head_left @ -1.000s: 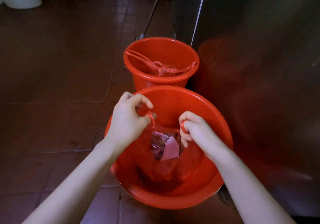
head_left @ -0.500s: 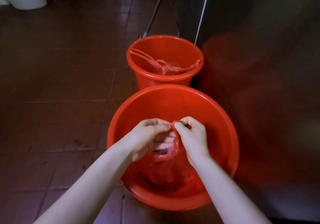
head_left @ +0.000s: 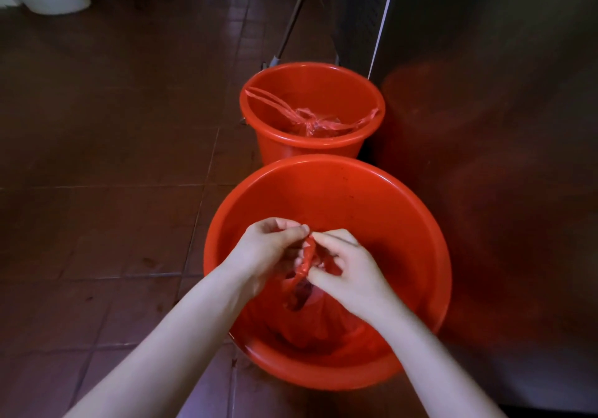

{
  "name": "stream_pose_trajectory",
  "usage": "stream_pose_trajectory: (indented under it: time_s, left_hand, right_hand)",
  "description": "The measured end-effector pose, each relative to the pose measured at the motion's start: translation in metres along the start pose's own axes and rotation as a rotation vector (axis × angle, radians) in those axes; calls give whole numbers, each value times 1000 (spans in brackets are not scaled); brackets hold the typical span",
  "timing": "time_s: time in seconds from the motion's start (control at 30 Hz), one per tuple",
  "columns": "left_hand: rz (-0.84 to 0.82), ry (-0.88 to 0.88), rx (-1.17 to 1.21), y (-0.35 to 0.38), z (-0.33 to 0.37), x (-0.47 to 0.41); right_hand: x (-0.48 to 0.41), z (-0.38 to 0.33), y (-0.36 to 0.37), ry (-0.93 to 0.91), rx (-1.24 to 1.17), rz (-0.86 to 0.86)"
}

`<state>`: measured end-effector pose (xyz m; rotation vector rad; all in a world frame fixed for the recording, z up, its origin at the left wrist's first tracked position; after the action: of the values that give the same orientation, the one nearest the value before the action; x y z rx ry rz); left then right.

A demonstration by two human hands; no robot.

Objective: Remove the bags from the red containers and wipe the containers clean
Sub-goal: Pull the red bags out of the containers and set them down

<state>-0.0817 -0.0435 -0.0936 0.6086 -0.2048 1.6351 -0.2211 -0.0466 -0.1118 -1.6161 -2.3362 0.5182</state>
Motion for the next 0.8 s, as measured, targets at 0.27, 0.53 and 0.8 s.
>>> stream_pose_trajectory:
  time_s: [0.27,0.53,0.8]
  left_hand:
    - [-18,31,-351,-6,5,-2]
    - [54,365,-560,-11,10,-3]
    - [-285,445,-636,8,1,-1]
  right_hand:
    - [4,-7,-9,-93,92,244]
    - [0,-3,-21,30,-95,276]
    - [-14,-11,-20,57,75,307]
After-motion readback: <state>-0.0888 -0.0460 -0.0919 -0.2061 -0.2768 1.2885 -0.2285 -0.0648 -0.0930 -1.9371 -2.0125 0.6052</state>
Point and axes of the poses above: each hand's wrist, its own x-axis away from the middle knuckle, its own y-axis out of the palm, z = x × y, the point moved 4 cm from there along -x, towards the middle knuckle, and after that the axes turned 2 degrees about x, right-handed, at the moved point
